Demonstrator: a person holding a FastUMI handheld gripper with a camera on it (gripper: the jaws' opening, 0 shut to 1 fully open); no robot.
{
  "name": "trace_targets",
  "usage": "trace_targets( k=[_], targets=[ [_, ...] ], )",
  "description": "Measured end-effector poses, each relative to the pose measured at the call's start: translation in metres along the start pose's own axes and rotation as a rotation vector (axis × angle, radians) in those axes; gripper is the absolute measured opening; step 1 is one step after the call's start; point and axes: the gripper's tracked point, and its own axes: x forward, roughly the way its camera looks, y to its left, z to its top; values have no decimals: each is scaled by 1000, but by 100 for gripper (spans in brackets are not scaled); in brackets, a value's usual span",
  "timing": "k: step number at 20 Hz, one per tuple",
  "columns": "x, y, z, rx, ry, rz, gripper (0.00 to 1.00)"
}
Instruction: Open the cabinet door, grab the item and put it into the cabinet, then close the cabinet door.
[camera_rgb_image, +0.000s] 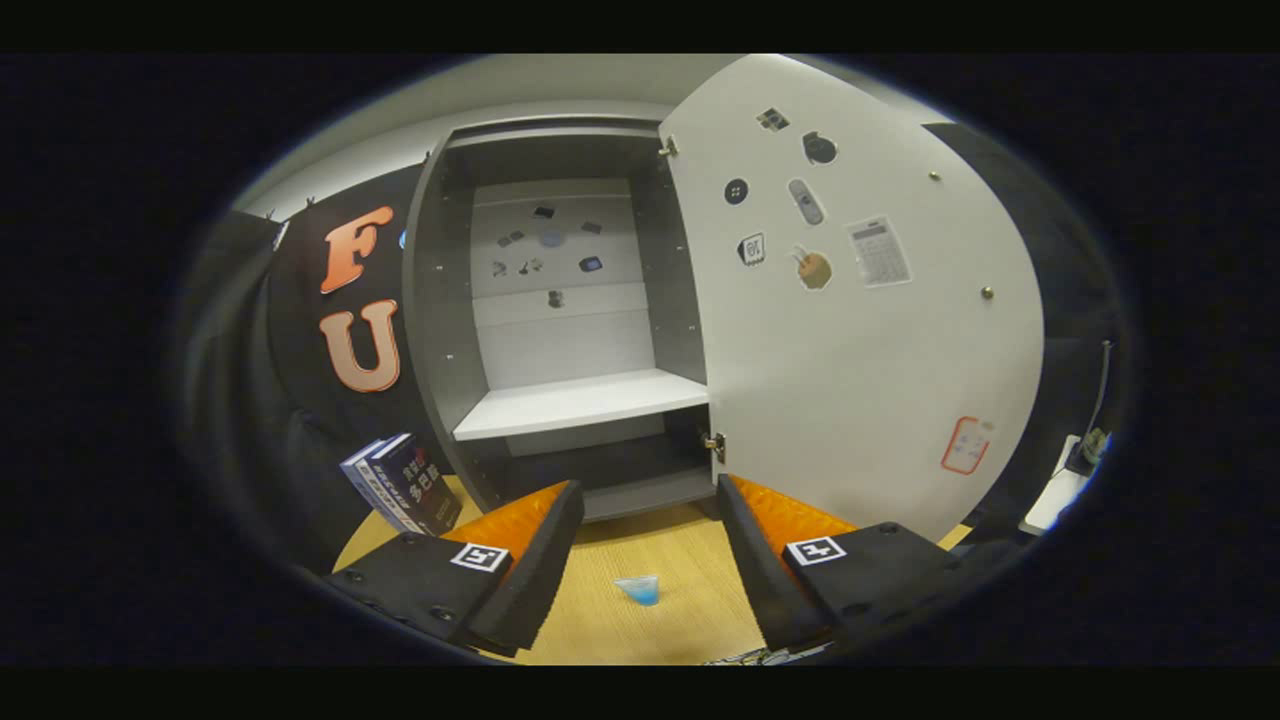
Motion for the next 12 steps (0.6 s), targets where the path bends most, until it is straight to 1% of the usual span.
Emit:
trace_targets(
  k=[3, 4, 5, 8, 9, 10, 12],
  targets=[
    [17, 7, -34, -42, 40, 11, 85],
    [22, 9, -46, -53, 59, 20, 85],
    [27, 11, -58, -63, 78, 25, 88],
    [45, 13, -95, -89, 142, 34, 88],
    [50, 13, -109, -92, 165, 36, 96],
    [55, 13, -121, -92, 188, 39, 98],
    [64, 12, -140, -94, 227, 44, 99]
  ],
)
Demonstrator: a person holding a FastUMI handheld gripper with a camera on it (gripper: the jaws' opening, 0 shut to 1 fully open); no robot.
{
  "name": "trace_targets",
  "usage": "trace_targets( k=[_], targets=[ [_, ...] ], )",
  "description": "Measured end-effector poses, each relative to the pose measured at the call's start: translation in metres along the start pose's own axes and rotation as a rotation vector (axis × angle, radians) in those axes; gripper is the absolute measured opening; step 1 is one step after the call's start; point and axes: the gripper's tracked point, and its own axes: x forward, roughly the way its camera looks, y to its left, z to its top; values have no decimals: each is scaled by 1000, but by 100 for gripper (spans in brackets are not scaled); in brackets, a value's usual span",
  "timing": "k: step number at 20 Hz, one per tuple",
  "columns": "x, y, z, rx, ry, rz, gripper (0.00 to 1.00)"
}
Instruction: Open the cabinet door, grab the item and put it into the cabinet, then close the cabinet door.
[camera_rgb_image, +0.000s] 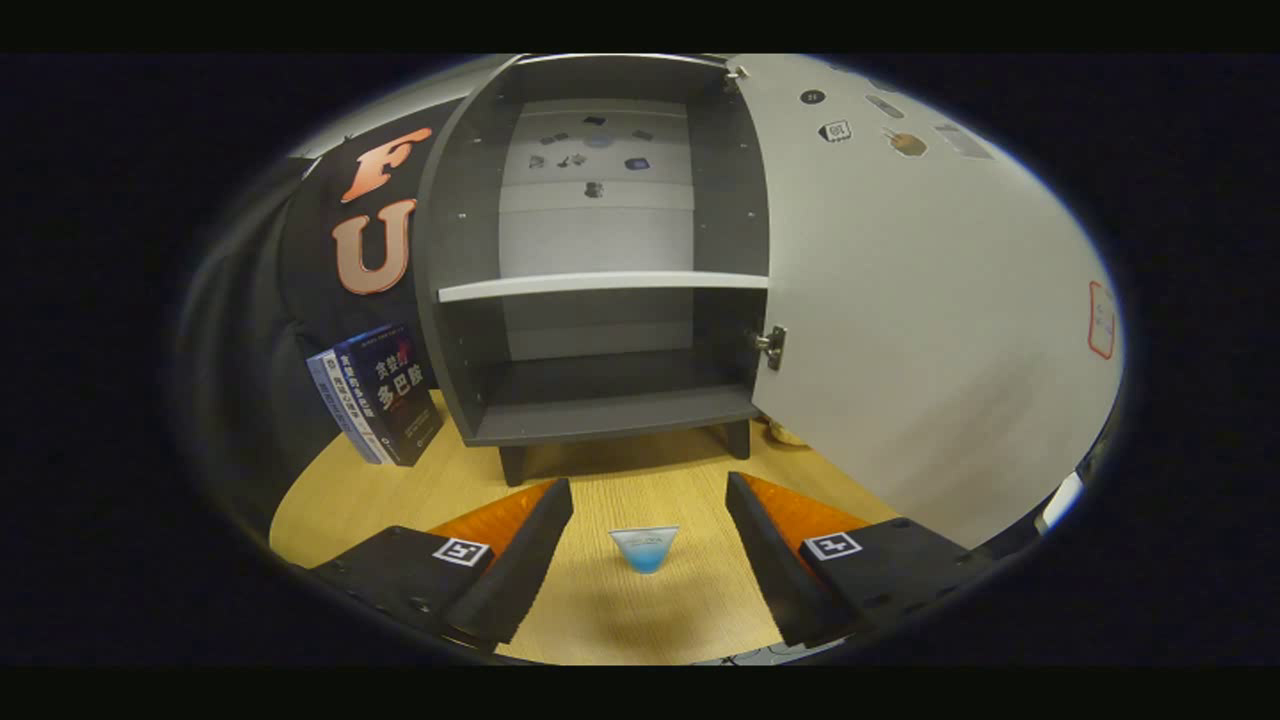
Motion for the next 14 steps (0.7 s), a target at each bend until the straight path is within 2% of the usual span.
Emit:
trace_targets(
  k=[7, 14],
  targets=[
    [34, -5, -51, -9, 101, 2, 98],
    [53, -4, -79, -34, 176, 28, 98]
  ],
)
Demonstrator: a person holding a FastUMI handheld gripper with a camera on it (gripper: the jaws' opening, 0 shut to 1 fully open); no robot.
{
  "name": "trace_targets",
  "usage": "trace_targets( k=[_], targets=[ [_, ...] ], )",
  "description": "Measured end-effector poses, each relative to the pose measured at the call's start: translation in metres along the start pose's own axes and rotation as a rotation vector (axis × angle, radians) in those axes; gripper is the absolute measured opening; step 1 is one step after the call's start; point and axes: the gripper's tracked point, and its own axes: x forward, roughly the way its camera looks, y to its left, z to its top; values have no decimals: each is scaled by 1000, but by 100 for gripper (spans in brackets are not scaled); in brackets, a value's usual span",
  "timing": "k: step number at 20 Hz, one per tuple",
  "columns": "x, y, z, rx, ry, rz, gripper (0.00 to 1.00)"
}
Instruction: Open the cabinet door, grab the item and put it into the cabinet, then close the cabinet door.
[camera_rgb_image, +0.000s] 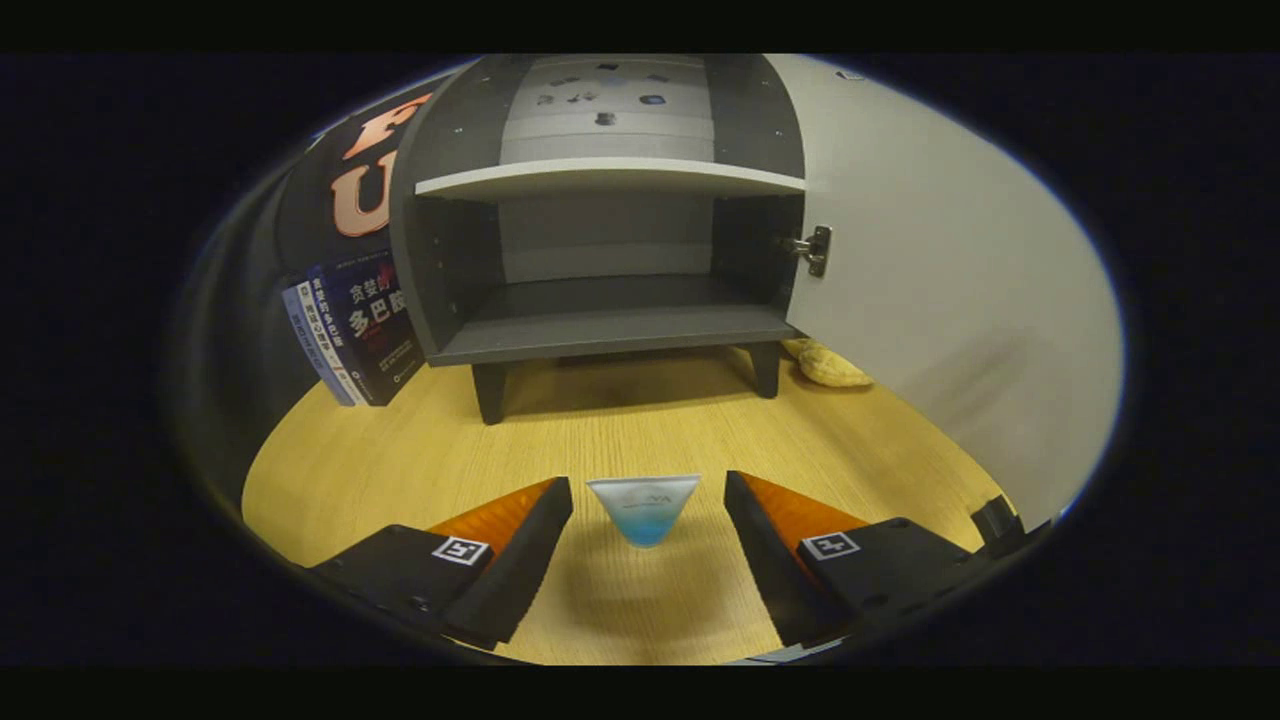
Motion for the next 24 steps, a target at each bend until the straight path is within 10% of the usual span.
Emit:
trace_targets(
  k=[9, 24],
  targets=[
    [8, -6, -5, 24, 35, -12, 65],
    [-68, 14, 105, 45, 0, 8, 64]
  ],
)
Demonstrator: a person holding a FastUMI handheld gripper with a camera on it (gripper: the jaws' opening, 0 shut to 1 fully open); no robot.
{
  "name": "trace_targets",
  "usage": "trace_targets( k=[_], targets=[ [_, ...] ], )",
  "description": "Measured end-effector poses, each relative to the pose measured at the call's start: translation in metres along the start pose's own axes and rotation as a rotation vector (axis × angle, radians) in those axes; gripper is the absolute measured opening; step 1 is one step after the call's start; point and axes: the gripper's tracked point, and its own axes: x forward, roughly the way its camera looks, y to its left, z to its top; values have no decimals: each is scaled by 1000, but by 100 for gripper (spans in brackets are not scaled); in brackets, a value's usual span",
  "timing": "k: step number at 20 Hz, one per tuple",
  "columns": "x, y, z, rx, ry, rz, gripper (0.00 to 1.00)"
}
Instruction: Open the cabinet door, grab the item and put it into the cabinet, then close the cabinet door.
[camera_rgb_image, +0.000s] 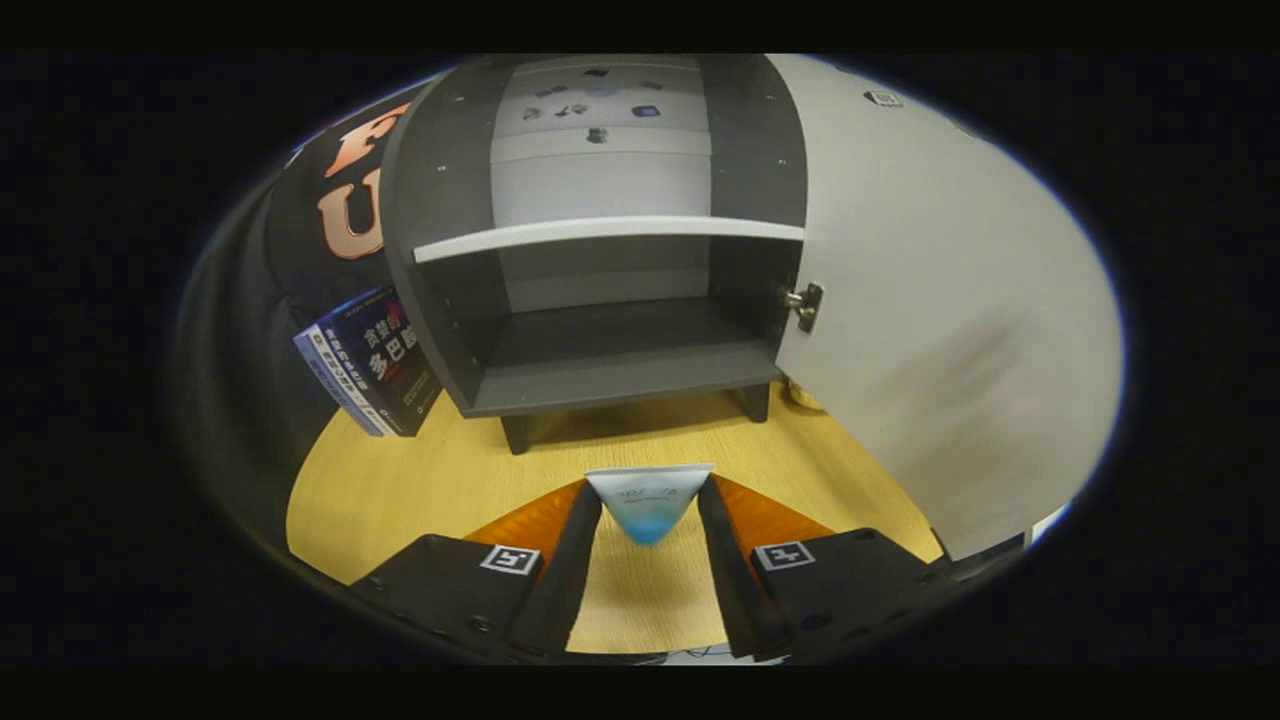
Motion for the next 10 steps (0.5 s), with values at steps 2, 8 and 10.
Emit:
trace_targets(
  k=[2, 8, 10],
  targets=[
    [-12, 12, 28, 22, -23, 31, 64],
    [-36, 33, 124, -19, -117, 72, 63],
    [-37, 37, 152, -34, -143, 67, 64]
  ],
)
